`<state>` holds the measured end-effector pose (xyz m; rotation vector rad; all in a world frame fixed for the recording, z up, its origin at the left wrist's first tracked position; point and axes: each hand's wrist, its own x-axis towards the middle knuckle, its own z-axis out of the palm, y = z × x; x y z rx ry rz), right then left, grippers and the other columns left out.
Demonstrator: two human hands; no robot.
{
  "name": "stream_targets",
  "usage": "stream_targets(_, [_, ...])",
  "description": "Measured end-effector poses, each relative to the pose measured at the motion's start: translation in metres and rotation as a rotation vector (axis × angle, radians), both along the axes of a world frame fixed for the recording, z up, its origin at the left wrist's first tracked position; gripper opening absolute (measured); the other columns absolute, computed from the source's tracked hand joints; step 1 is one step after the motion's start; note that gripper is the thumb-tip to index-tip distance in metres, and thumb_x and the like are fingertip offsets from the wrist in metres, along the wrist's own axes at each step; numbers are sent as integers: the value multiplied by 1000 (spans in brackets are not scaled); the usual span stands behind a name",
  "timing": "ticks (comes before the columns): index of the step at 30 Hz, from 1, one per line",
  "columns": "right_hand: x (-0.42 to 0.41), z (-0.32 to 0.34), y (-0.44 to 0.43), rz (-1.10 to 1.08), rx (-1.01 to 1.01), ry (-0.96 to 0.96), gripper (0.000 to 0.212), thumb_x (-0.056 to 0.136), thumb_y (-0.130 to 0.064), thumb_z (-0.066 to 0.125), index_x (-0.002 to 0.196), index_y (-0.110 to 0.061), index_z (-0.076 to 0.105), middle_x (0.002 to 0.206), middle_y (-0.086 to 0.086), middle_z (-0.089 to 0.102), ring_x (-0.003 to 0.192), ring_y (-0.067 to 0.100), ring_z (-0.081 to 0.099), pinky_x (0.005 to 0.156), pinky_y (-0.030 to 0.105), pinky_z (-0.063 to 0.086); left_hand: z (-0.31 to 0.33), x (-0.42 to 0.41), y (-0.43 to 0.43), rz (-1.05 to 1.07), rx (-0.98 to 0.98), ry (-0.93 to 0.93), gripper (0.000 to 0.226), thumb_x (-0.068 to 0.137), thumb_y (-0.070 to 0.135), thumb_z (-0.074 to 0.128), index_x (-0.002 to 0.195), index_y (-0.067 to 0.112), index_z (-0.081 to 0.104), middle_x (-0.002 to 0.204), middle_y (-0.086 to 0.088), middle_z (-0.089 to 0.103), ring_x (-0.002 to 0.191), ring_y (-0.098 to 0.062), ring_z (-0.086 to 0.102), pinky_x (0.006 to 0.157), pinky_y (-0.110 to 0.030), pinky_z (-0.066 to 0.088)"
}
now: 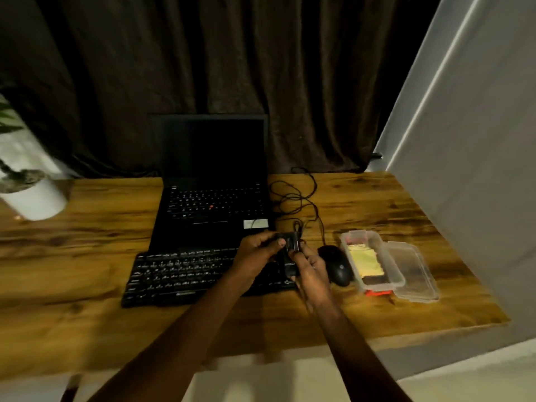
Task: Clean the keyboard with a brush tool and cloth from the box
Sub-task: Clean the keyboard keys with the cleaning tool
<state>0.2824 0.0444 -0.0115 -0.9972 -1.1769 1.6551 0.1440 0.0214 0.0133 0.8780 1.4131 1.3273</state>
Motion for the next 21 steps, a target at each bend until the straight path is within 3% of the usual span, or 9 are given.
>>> stream_targets(3, [-30,-1,-14,8,-14,-57,26,101,-17,52,112,-30,72,110,3,74,105,23,68,85,43,52,-4,-25,-12,17,10,27,17,94,11,67,107,21,72,104,-4,76,94,-12,69,82,-30,55])
stream_targets(5, [-47,0,-22,8,-12,-76,23,101,-20,52,112,-26,71,108,-2,75,104,14,68,84,35,54,-8,-43,-19,18,25,71,17,94,12,68,105,24,72,98,3,76,87,-4,68,76,-25,54])
stream_targets(7, [-64,-1,-27,3,-33,-89,21,100,-25,54,113,-22,70,108,-4,74,105,7,67,88,38,51,-10,-59,-24,26,29,95,18,94,11,68,103,26,72,92,9,74,79,4,67,70,-16,51])
stream_targets(10, [-87,-3,-32,-29,-50,-95,18,99,-25,56,110,-22,70,102,-12,75,97,-5,65,89,36,46,-11,-80,-29,13,51,128,20,94,10,67,108,23,73,97,7,75,89,-1,70,75,-14,52])
stream_targets(13, [-112,-4,-38,-87,-61,-59,23,92,-35,63,111,-24,72,110,-4,74,110,9,65,100,41,46,-8,-99,-33,-1,81,154,26,94,4,65,114,20,71,98,11,73,88,10,67,77,-9,50])
stream_targets(15, [-126,-6,-39,-113,-71,-25,25,92,-35,64,112,-22,72,114,3,73,116,20,64,104,44,45,-8,-113,-35,-14,85,151,26,94,3,65,117,15,71,102,6,74,92,6,68,78,-11,50])
stream_targets(18, [-144,-7,-41,-95,-73,-3,38,88,-41,68,117,-17,70,116,9,72,116,28,63,98,44,47,-11,-132,-37,-15,102,130,25,94,2,65,110,19,72,104,4,75,97,-2,69,85,-17,53])
stream_targets(21, [-161,-4,-44,-66,-80,-13,51,78,-52,74,115,-17,71,113,10,72,107,25,66,87,39,50,-12,-149,-39,5,94,88,30,94,1,64,98,30,70,96,13,73,88,6,68,78,-15,52])
